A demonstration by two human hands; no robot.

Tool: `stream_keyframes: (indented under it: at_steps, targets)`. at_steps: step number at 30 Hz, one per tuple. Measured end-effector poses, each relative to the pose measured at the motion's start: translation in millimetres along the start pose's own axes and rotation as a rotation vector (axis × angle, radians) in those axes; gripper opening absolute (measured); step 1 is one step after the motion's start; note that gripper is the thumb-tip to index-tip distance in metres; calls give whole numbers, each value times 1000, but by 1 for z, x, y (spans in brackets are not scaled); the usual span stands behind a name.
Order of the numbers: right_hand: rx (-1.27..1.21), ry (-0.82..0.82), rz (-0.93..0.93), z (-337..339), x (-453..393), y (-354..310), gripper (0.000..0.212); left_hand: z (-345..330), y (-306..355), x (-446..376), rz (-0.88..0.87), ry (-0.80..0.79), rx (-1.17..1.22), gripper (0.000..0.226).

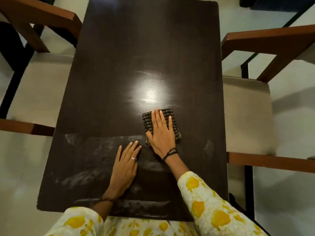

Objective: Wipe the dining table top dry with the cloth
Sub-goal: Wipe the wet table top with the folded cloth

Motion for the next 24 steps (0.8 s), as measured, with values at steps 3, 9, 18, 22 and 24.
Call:
stream_keyframes:
  at_steps: [3, 9, 18, 22, 24]
  targets:
    - [-1, 54, -74, 5, 2, 45, 72, -1, 15, -3, 50, 25, 5, 59]
    - [2, 106, -304, 21, 12, 159, 77, -12, 70, -11, -81, -5, 100, 56]
    - [62, 109, -290, 17, 102, 149, 70, -35, 83, -4, -171, -61, 39, 47]
    - [50, 94, -284, 13, 123, 143, 70, -35, 84, -5, -180, -68, 48, 47]
    - [64, 98, -285, 15, 109, 150, 69, -35, 85, -5, -181, -71, 45, 47]
Point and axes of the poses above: each hand's wrist, its own x-axis away from the middle knuckle, its own z-axis out of the back of the hand, y = z × x, the point moved 5 cm from there along -x, towards the middle knuckle, and after that the axes turned 13 degrees about y, right-handed, at the moved point
